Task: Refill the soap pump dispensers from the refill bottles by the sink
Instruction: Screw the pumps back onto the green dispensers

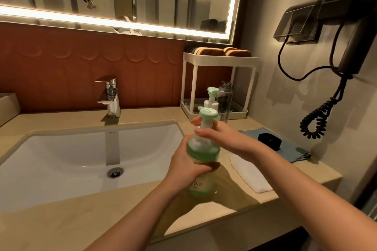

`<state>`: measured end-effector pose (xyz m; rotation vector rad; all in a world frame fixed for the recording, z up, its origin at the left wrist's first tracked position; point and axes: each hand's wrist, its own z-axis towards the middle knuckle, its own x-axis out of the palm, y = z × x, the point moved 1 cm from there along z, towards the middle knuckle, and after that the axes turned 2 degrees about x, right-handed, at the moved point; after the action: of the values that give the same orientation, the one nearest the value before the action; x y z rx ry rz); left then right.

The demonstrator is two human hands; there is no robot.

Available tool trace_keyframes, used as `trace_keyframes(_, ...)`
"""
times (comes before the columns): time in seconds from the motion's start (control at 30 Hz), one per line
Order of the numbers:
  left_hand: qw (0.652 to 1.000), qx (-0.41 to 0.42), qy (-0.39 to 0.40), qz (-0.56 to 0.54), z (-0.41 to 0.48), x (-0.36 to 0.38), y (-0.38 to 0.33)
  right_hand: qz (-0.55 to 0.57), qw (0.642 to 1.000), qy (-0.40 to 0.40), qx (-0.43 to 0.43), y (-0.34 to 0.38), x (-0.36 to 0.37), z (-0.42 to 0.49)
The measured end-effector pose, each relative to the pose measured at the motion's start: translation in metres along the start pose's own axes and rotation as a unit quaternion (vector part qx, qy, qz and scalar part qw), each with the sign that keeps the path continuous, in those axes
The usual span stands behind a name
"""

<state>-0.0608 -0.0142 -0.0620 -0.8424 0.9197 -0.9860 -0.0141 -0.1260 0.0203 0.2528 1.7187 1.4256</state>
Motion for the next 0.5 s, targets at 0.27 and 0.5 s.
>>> trace_keyframes(0.27, 0.994, -0.050, -0.058, -0.074, 0.047, -0.010, -0.001, -0.107, 0.988, -0.112, 0.013, -0.024, -0.051, 0.005)
trace_keyframes(0.5, 0.989, -0.069, -0.108, -0.078, 0.116, -0.015, 0.019, -0.159, 0.975, -0.131, 0.081, -0.057, -0.084, 0.016)
